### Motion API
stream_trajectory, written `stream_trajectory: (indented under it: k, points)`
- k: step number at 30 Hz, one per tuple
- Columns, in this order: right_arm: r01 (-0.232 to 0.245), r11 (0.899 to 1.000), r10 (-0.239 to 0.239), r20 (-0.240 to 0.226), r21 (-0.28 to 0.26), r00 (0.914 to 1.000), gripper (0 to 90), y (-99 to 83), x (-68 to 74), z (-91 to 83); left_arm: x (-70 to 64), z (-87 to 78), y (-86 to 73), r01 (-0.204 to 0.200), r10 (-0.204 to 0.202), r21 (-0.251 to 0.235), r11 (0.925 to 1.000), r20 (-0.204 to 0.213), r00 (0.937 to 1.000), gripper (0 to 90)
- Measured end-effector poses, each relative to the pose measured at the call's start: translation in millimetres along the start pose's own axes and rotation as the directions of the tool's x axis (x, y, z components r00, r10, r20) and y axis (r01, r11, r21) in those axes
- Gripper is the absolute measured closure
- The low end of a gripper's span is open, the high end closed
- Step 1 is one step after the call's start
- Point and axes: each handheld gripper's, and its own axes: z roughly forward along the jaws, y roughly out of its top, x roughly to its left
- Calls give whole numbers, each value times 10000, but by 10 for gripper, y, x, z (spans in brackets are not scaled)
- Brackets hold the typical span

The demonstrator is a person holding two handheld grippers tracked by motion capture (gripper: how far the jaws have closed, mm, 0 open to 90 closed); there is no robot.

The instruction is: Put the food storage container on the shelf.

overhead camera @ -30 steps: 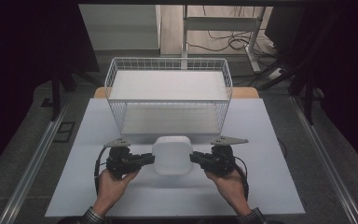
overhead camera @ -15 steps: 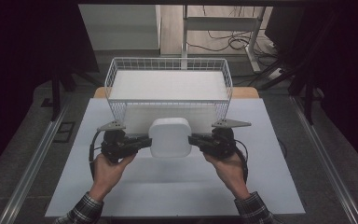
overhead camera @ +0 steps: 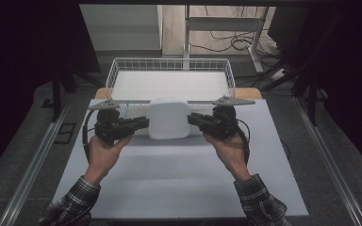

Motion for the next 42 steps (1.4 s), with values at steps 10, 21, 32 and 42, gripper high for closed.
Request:
stream_trajectory:
  k: [10, 21, 32, 42]
  points:
    - [98, 9982, -87, 196, -585, 9998, 787, 458, -102, -1, 64, -6, 504, -177, 175, -201, 9996, -108, 9998, 801]
    - [-318, 9967, 341, 309, -746, 9989, 782, 753, -309, 134, 229, 113, 847, 54, -54, 15, 10000, -210, 9998, 801]
    - [-935, 9953, 947, 546, -254, 9940, 776, 859, -495, 331, 464, 313, 950, 581, -573, 290, 9979, -265, 9980, 784]
    - [-1077, 9941, 1083, 816, -115, 9908, 733, 896, -558, 444, 517, 387, 1007, 663, -662, 266, 9974, -39, 9978, 658]
